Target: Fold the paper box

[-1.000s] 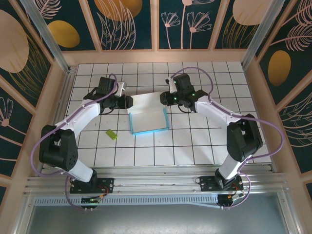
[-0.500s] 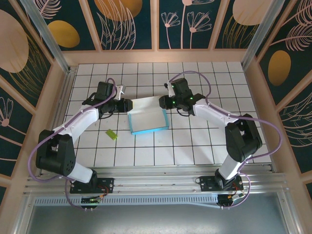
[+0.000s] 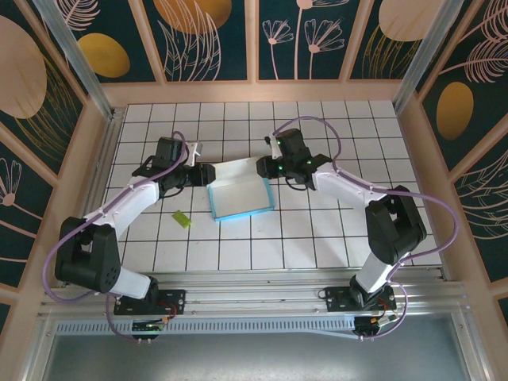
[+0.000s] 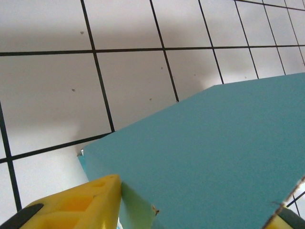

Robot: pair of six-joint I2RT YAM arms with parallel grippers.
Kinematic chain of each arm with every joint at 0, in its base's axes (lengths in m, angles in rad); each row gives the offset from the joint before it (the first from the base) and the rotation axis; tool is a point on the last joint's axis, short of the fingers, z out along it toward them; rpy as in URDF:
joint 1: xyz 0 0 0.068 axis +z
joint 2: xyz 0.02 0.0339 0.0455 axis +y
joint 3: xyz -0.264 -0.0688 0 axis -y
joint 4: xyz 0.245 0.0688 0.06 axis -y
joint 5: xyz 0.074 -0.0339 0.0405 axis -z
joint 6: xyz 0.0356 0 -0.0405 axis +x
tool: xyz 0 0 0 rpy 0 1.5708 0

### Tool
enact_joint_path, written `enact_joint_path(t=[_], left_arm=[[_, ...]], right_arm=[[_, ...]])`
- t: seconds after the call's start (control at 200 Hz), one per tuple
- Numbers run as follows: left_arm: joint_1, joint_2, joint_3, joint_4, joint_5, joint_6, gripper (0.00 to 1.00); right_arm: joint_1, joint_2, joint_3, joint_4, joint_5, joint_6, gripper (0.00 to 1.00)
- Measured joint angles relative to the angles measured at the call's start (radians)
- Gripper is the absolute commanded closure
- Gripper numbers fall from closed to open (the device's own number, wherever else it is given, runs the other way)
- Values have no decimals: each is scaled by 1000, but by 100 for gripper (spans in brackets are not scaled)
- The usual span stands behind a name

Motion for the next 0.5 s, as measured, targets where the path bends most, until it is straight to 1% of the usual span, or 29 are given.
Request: enact_joint_path(t=[0.2,0.501], left_arm=[[-5,-25,-50,60,6,-40,58],[-13,-56,-92,88,3,-64,58]], right_arm=[[10,-16,-48,40,11,29,67],[29,-52,-115,94,34,69,67]])
